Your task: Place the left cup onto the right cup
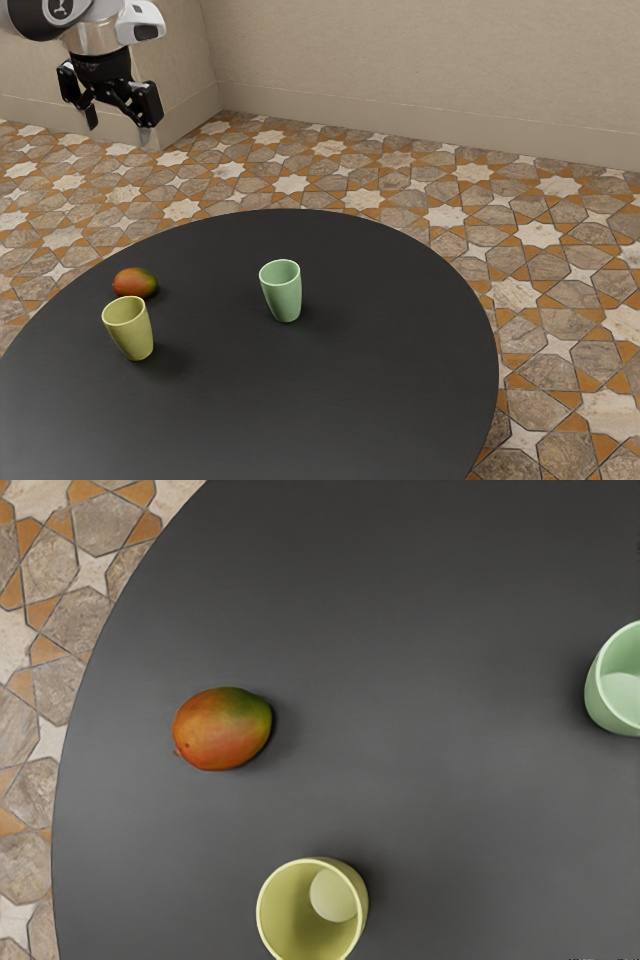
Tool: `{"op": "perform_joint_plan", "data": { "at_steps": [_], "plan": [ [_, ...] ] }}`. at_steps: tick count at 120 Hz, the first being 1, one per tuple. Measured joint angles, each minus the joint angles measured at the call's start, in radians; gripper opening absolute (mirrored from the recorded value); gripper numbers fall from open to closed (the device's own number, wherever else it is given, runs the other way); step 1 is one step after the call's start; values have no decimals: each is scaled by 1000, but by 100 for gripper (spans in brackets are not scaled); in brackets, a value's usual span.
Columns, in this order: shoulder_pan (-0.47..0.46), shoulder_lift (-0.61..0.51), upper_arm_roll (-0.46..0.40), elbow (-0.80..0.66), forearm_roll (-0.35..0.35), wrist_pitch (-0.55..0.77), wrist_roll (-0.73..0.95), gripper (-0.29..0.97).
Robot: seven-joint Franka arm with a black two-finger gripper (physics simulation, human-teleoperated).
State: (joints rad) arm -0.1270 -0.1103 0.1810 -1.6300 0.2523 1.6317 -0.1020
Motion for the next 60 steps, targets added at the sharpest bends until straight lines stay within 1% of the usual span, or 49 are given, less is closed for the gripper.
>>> {"op": "perform_joint_plan", "data": {
  "at_steps": [60],
  "plan": [
    [0,-27,-12,-77,-3,5,3,68]
  ]
}}
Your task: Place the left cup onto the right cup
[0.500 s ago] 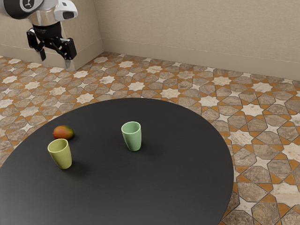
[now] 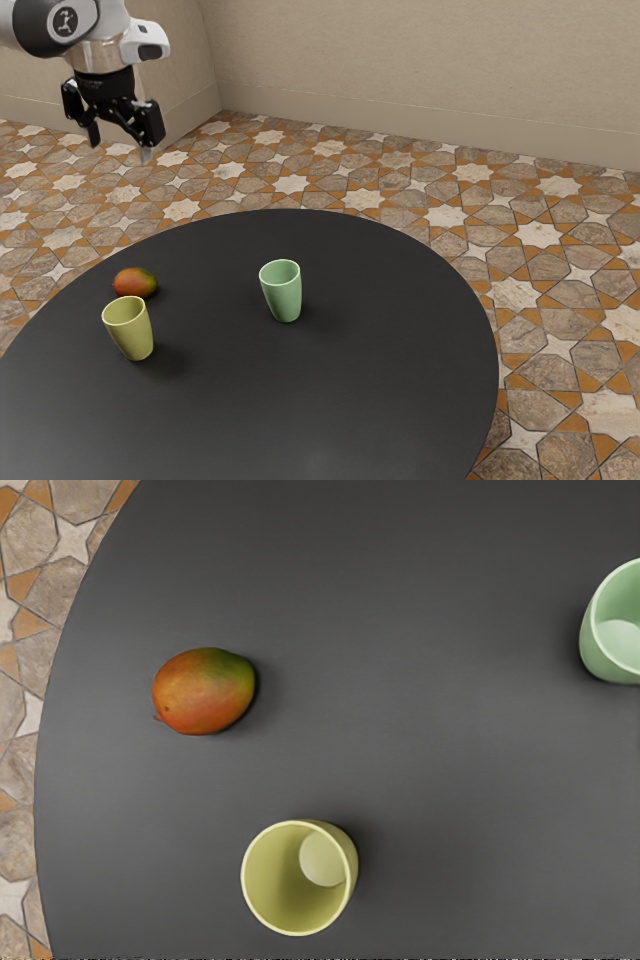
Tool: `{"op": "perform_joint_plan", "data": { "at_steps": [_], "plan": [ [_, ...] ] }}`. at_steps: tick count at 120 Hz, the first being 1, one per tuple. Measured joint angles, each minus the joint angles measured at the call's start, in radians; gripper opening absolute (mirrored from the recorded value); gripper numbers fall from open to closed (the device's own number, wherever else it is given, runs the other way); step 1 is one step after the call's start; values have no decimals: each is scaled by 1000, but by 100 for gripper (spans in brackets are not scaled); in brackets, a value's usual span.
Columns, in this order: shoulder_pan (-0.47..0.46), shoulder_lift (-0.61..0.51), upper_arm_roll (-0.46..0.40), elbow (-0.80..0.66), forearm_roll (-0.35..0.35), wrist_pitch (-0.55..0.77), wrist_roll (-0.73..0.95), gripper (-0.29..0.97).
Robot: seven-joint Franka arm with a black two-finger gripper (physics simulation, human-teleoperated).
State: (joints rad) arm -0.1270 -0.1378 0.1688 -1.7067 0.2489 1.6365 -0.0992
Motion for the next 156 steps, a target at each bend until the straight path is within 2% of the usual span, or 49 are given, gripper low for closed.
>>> {"op": "perform_joint_plan", "data": {
  "at_steps": [65,104,156],
  "plan": [
    [7,-32,5,-208,-26,54,-19,68],
    [22,-68,6,-393,-53,170,-106,68],
    [57,-70,8,-537,-61,329,-233,68]
  ]
}}
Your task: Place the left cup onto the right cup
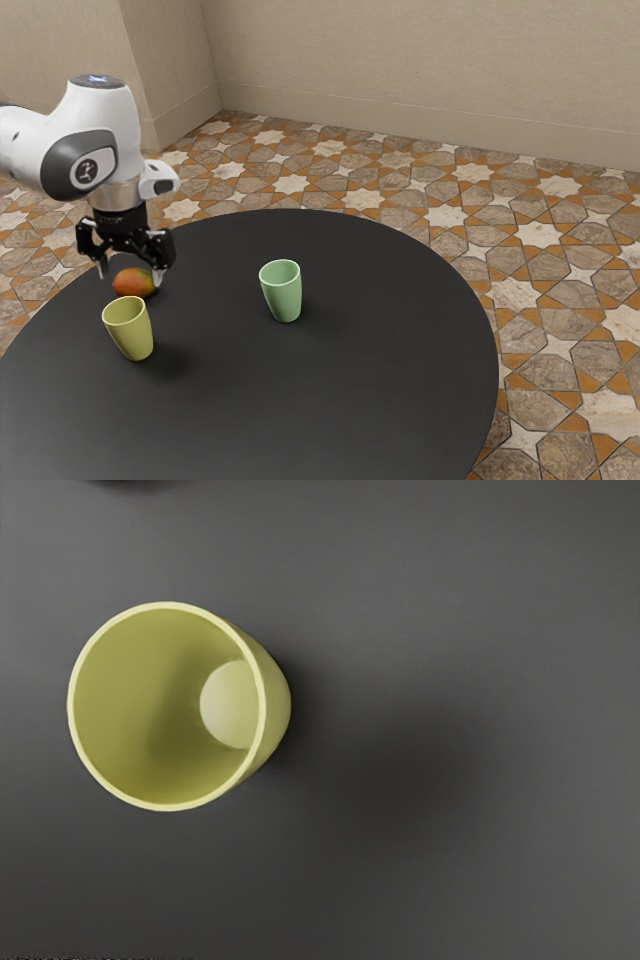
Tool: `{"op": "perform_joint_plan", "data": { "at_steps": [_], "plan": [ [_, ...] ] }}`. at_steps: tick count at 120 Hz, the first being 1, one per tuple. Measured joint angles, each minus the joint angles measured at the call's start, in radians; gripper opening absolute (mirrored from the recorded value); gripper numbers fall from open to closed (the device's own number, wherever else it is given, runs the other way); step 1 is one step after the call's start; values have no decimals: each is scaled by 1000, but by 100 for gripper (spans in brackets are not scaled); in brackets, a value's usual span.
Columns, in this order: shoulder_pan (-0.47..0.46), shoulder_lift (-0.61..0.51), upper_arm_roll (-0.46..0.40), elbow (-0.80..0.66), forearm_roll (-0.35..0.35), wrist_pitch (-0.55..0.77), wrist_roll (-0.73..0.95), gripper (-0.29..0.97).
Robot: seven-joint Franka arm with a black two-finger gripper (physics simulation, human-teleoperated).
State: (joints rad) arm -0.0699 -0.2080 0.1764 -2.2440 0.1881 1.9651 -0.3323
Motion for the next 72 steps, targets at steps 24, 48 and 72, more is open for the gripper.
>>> {"op": "perform_joint_plan", "data": {
  "at_steps": [24,48,72],
  "plan": [
    [26,4,1,-49,-1,51,-37,68],
    [37,30,2,-77,1,109,-59,68],
    [51,65,2,-83,2,161,-74,68]
  ]
}}
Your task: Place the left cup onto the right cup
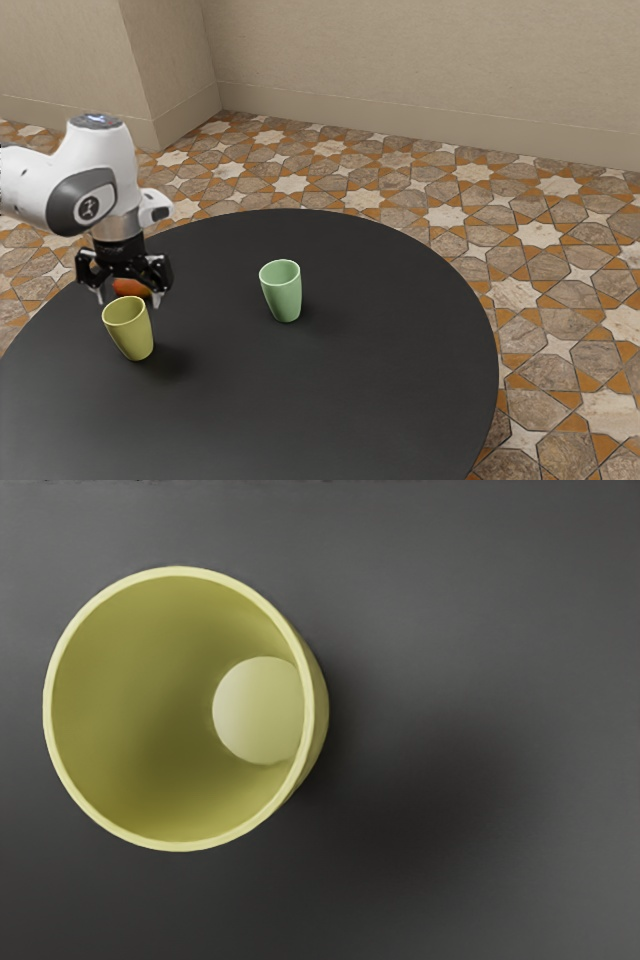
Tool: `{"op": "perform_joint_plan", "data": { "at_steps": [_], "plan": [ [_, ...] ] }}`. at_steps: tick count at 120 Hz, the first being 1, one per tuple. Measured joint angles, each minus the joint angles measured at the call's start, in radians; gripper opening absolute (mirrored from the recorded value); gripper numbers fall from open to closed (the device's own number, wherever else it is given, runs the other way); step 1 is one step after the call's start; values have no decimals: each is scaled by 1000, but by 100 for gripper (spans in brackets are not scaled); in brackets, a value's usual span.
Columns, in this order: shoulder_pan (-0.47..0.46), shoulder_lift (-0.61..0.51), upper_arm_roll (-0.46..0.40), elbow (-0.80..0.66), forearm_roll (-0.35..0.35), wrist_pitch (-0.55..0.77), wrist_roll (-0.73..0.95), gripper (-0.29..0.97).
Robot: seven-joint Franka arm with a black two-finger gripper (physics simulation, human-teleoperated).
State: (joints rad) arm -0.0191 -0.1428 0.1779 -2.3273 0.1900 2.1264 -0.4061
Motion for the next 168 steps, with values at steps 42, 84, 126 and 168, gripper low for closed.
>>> {"op": "perform_joint_plan", "data": {
  "at_steps": [42,84,126,168],
  "plan": [
    [18,47,1,-6,0,75,-11,68],
    [44,94,2,-6,0,142,-16,68],
    [35,125,2,5,0,184,-18,68],
    [34,146,2,9,-2,231,-20,68]
  ]
}}
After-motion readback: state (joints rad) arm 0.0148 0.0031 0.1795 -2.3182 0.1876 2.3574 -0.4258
